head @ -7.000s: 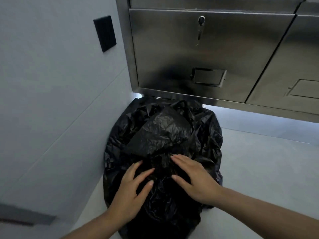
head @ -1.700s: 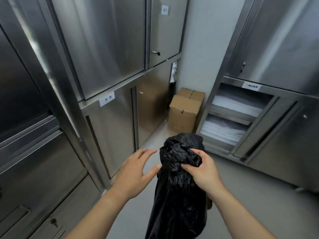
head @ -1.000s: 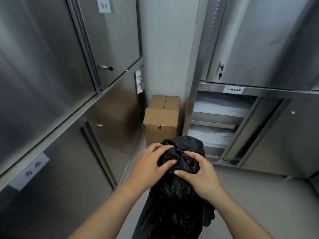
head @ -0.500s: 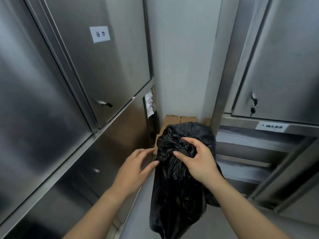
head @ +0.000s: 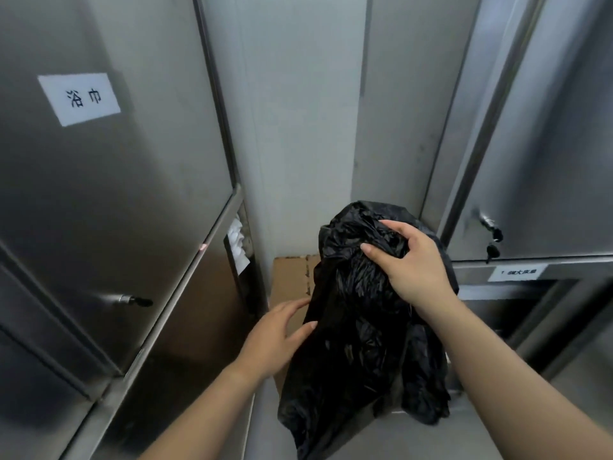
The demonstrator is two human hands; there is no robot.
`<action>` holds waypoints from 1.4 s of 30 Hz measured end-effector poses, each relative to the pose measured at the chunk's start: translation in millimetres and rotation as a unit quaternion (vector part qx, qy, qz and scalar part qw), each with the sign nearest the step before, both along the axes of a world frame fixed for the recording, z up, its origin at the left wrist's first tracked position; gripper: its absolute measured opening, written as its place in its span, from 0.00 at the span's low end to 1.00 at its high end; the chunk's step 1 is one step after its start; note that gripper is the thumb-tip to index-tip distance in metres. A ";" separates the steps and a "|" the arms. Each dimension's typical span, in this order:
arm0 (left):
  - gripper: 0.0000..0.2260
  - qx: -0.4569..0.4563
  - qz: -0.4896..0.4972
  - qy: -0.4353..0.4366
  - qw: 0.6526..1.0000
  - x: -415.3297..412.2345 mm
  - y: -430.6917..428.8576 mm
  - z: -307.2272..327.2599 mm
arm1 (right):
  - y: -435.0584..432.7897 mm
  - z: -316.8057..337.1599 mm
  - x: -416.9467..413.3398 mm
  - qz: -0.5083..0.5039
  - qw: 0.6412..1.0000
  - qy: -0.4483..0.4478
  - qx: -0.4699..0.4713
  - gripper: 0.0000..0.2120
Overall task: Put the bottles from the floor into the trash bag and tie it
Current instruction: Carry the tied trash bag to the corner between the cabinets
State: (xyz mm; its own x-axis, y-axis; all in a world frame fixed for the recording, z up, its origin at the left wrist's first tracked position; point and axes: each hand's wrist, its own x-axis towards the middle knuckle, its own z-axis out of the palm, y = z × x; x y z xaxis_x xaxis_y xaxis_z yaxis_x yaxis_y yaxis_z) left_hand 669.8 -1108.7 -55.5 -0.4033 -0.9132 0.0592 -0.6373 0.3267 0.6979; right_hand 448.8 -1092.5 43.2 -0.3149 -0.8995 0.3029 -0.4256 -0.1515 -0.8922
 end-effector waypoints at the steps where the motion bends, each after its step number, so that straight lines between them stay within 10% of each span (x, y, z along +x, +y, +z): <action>1: 0.21 0.014 -0.005 0.011 1.000 -2.5 -7.5 -3.0 | -5.9 -0.3 -1.1 -0.010 1.000 -0.006 -0.005 0.18; 6: 0.04 0.039 0.021 0.102 0.994 -12.2 -26.8 -7.9 | -24.9 0.5 -4.4 -0.028 0.999 -0.013 -0.009 0.19; 23: 0.07 -0.040 0.196 0.374 0.906 21.4 -61.1 55.2 | -48.8 21.7 -19.8 -0.049 0.998 -0.012 -0.029 0.21; 42: 0.05 -0.098 0.117 0.517 0.842 25.3 -137.7 200.0 | -74.6 106.3 8.6 -0.085 0.974 0.040 -0.205 0.19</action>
